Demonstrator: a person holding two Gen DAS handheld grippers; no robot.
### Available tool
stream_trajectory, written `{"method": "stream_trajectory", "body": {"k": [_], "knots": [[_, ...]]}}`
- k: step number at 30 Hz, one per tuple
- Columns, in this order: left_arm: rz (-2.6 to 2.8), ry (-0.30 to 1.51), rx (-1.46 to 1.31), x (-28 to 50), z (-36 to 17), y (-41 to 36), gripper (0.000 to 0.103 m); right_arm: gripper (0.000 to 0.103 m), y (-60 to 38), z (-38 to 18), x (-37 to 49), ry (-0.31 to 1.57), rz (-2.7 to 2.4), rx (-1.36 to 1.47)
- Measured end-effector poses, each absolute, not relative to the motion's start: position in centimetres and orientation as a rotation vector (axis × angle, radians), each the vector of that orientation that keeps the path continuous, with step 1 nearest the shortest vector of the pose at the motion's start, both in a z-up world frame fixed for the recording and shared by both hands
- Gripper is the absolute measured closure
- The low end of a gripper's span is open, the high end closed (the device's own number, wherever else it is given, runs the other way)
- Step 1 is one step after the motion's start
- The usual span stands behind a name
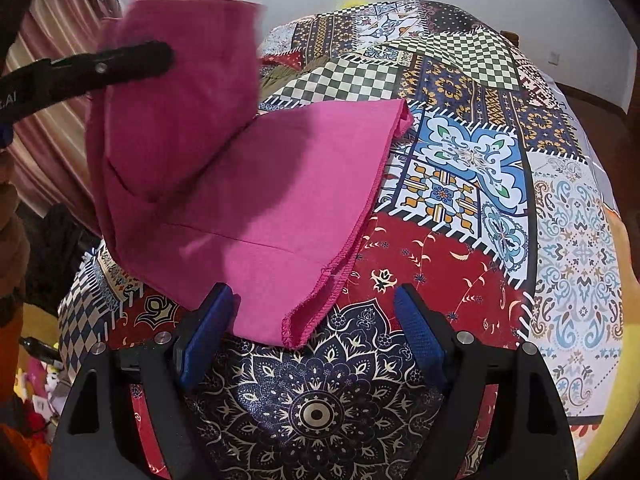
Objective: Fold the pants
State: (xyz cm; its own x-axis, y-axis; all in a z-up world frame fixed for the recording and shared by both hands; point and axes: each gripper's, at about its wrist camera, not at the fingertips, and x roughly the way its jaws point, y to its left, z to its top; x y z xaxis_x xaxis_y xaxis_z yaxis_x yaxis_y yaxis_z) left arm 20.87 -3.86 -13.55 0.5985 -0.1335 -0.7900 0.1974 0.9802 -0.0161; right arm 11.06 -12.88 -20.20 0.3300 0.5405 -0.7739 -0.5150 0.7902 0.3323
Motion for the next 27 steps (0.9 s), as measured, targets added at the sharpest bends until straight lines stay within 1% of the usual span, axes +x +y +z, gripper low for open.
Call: {"method": "stream_trajectory", "body": {"k": [6,9,10,12,13,14,15,17,18,20,22,27], "knots": [[-0.263,0.998,0.012,21.8,-15.7,-4.7,0.084,0.023,-12.9,-20.2,11.1,1.025,0.693,0.028],[-0.283,1.017,0.025,21.6,-16.0,-5.3,0.084,0.023,-12.9,-20.2,11.1,1.024,0.693,0.028],[-0.290,1.021,0.022,21.6,-15.9,-5.3,0.080,0.023,-12.9,-20.2,11.1,1.024,0.693,0.028],[-0.314,1.030,0.025,21.4,-15.7,-5.4,0.063,0.023,-12.9,-20.2,11.1,1.025,0.691,0.029],[-0.312,1.017,0.032,21.2,-15.4,-5.3,0.043,0.023,-12.8,-20.1,11.0,1.026,0.683,0.030],[-0.289,0.980,0.040,21.0,-14.7,-4.9,0.026,0.023,-12.8,-20.0,10.9,1.027,0.674,0.033],[-0.278,0.960,0.041,21.0,-14.4,-4.6,0.022,0.023,-12.8,-19.8,10.9,1.028,0.673,0.038],[-0.241,0.929,0.037,21.2,-13.5,-3.4,0.020,0.023,-13.0,-19.5,10.8,1.025,0.674,0.051],[-0.218,0.930,0.033,21.6,-13.3,-2.8,0.020,0.023,-13.1,-19.3,10.7,1.018,0.672,0.054],[-0.150,0.933,0.028,22.7,-13.2,-1.1,0.015,0.023,-13.2,-19.0,10.7,1.010,0.666,0.053],[-0.085,0.938,0.028,24.0,-13.4,0.6,0.013,0.023,-13.4,-18.7,10.8,1.004,0.658,0.054],[0.015,0.984,0.030,28.2,-15.0,4.4,0.011,0.023,-14.3,-18.3,11.2,0.994,0.624,0.066]]}}
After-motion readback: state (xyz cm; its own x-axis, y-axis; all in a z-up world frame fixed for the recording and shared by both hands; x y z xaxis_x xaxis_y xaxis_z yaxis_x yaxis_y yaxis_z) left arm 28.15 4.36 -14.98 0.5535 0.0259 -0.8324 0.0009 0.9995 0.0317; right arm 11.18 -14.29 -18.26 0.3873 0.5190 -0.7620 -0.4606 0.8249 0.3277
